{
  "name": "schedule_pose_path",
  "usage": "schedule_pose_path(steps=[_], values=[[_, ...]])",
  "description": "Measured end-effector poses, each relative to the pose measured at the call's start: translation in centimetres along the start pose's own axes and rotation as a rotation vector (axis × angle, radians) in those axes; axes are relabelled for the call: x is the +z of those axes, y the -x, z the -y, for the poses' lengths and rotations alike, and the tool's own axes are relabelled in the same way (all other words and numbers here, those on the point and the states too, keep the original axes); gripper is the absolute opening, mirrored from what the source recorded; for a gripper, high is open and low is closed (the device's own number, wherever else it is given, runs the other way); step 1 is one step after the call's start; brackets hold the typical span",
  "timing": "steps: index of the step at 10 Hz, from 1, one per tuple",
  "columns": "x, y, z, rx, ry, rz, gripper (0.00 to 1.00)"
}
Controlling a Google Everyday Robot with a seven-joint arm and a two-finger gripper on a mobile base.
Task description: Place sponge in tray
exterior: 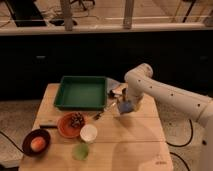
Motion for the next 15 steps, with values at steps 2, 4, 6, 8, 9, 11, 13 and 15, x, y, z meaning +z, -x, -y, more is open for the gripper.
schedule_pose_path(steps=[2,4,6,8,9,11,13,15], values=[[0.3,-0.4,0.3,0.006,-0.001,0.005,0.02],[0.7,-0.8,0.7,0.011,0.000,0.014,0.02],[1.0,-1.2,1.4,0.013,-0.003,0.021,0.02],[1.1,-1.4,2.3,0.017,-0.007,0.024,0.02],[1.2,-1.8,2.7,0.022,-0.012,0.028,0.02],[1.4,-2.2,3.2,0.030,-0.017,0.033,0.02],[1.6,-2.8,3.3,0.033,-0.021,0.036,0.02],[1.6,-2.5,3.7,0.029,-0.024,0.047,0.02]])
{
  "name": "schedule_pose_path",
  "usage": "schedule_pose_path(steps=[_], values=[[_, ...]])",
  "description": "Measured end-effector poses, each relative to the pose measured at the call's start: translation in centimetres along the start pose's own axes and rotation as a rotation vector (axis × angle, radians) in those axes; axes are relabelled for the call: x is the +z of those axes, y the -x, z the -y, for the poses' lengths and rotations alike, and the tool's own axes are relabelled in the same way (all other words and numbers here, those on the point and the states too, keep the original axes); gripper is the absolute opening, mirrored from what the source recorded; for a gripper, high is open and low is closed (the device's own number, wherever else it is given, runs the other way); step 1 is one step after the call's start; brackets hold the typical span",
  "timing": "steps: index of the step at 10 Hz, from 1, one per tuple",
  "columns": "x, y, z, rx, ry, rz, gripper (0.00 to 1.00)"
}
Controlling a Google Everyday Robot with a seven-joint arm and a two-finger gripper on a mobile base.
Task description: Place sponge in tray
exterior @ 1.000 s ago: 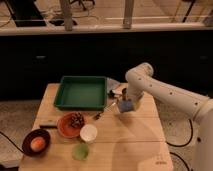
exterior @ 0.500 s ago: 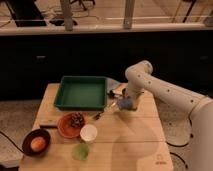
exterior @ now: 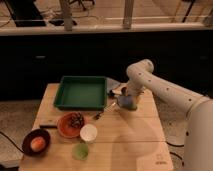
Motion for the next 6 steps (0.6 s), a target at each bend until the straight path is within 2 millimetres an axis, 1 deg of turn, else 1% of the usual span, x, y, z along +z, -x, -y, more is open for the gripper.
schedule_pose_path(steps=[1,2,4,5,6], values=[[-0.08,-0.18,-0.05,0.002,-0.002,-0.001,0.02],[-0.16,0.14,0.26,-0.003,-0.008,0.006,0.02],[-0.35,-0.32,0.01,-0.002,-0.014,0.016,0.02],[-0.57,0.01,0.50,-0.011,-0.018,0.023,0.02],[-0.62,0.37,0.50,-0.009,-0.019,0.034,0.02]])
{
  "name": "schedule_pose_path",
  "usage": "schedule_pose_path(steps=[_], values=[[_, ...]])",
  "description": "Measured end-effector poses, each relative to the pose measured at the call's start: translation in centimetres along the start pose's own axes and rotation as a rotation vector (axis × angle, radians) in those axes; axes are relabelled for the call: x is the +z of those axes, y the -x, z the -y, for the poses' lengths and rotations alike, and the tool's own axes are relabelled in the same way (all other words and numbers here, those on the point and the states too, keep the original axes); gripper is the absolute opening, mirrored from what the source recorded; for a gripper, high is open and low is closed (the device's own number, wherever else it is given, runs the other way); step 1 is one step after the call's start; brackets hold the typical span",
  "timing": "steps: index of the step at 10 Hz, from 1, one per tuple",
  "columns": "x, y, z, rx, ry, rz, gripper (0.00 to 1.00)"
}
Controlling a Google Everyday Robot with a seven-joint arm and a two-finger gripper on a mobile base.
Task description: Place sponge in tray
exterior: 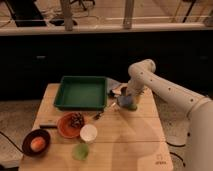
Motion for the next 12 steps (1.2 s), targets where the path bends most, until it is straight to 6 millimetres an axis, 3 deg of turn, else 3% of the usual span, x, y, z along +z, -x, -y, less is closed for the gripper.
schedule_pose_path(steps=[5,12], values=[[-0.9,-0.6,0.0,0.001,-0.008,0.011,0.02],[-2.0,0.4,1.9,-0.027,-0.042,0.032,0.02]])
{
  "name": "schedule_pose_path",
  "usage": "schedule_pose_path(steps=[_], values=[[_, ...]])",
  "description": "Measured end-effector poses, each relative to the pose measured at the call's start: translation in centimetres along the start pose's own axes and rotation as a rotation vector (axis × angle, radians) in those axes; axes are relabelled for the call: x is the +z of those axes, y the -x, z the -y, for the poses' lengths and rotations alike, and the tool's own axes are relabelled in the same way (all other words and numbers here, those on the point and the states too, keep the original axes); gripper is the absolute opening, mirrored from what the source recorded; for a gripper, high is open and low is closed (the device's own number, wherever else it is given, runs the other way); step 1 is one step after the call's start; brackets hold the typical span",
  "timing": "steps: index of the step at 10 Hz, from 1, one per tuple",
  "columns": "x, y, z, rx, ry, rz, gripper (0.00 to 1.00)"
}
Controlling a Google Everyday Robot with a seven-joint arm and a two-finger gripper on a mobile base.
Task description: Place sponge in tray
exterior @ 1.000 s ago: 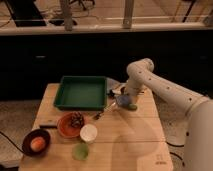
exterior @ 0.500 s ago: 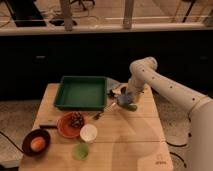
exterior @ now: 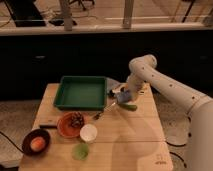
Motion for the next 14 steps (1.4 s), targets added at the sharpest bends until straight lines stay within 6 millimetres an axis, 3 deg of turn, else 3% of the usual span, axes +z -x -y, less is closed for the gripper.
schedule_pose_path(steps=[5,7,14], values=[[-1.0,0.4,1.6,-0.034,-0.028,0.003,0.02],[-1.0,1.5,3.1,-0.055,-0.041,0.003,0.02],[-1.6,2.4,6.4,-0.093,-0.095,-0.011,0.02]])
